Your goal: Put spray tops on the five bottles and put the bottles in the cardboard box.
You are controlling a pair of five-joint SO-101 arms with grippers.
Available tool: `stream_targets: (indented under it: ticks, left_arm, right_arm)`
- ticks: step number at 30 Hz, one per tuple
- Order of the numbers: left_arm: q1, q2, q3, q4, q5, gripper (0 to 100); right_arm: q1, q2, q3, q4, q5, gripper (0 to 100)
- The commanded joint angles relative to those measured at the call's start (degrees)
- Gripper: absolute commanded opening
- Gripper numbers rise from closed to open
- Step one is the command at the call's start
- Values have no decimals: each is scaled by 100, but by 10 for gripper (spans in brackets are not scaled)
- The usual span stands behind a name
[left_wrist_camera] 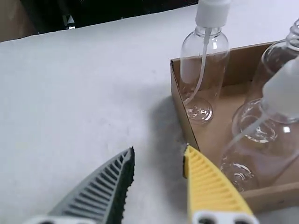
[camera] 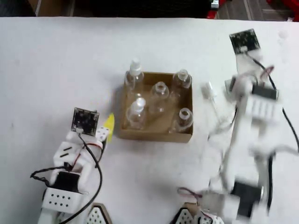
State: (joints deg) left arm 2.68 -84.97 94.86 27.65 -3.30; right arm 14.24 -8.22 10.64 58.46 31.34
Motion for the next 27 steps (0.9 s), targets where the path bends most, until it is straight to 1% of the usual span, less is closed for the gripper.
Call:
stream_targets:
  ticks: [1,4,7,10,12,15,17,19,22,24,26,27]
  left_arm:
    - [66,-66,-18,0,-53,157]
    - [75,-66,-18,0,-53,157]
    - [75,-66,-18,-9,-53,157]
    - [75,-66,-18,-9,-53,157]
    - [75,-66,-18,-18,-53,157]
    - [84,-66,-18,-18,-53,157]
    - [84,-66,-9,-18,-53,157]
    - [180,-66,9,-18,-53,157]
    - [295,-66,18,-18,-62,157]
    - [286,-66,18,-18,-62,157]
    - [286,-66,18,-18,-62,157]
    - [286,-66,18,-18,-62,157]
  right_arm:
    - [110,2580,-3200,1534,158,176]
    - [75,4048,-5046,2325,158,176]
    - [92,5367,-6875,2897,176,176]
    - [75,6571,-8492,3433,580,176]
    - [57,7301,-9442,3662,721,176]
    - [110,8198,-10549,3741,756,176]
    - [110,8497,-10637,3662,826,176]
    - [92,8558,-10400,3582,1046,176]
    - [101,8558,-10251,3477,1099,170]
    - [119,8558,-10277,3424,1108,122]
    - [119,8558,-10330,3398,1116,26]
    - [119,8541,-10382,3398,1116,5]
